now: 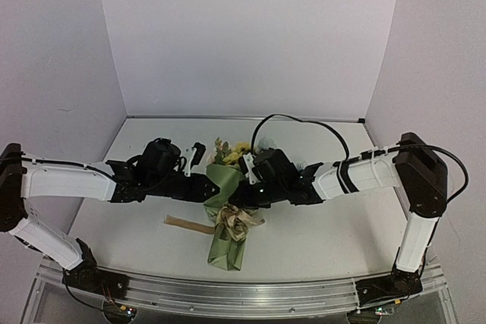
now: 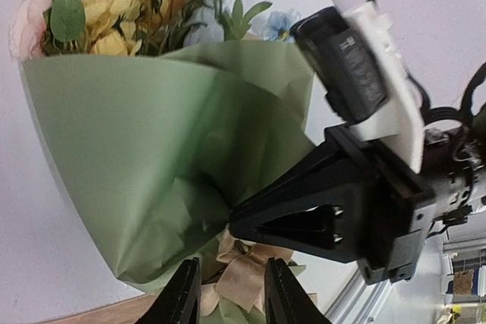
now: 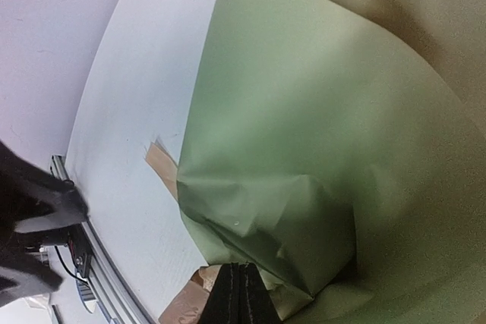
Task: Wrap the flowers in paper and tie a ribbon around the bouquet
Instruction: Cross the half-tied ribbon over the folded bouquet.
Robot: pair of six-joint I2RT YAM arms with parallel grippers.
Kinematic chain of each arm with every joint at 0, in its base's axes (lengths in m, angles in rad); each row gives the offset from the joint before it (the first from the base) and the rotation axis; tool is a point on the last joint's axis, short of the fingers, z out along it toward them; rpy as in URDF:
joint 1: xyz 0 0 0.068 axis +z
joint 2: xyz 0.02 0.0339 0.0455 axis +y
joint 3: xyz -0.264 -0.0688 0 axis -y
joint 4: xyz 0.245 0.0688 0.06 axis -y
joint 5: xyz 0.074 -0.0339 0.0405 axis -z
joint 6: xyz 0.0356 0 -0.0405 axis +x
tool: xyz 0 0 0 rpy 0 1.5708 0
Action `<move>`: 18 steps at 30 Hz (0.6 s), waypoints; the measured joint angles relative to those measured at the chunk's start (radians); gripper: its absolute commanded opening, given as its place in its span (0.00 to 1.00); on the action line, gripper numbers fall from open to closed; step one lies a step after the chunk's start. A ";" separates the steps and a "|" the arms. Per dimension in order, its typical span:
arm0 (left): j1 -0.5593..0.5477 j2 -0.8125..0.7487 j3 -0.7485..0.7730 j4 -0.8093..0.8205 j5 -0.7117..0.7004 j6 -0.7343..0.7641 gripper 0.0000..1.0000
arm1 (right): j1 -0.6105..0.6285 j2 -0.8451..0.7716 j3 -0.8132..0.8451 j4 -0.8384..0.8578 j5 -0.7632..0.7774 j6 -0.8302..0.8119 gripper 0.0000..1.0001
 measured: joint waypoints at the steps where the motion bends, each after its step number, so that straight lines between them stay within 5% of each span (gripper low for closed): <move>1: 0.004 0.022 0.000 0.000 0.017 0.005 0.30 | 0.001 0.000 -0.006 0.007 0.000 0.000 0.00; 18: 0.005 0.188 0.030 0.055 0.218 0.010 0.36 | 0.014 -0.026 -0.069 0.106 0.022 0.001 0.00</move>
